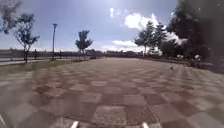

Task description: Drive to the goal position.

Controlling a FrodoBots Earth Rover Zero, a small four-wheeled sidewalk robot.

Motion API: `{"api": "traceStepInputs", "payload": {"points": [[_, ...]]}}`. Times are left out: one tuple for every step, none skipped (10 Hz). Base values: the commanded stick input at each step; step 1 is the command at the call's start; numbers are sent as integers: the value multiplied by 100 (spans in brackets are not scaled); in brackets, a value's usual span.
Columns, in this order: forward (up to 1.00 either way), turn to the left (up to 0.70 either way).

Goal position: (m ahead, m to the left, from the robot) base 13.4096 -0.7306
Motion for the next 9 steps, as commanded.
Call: {"api": "traceStepInputs", "payload": {"points": [[100,0],[100,0],[100,0],[100,0],[100,0],[100,0],[100,0],[100,0],[100,0]]}}
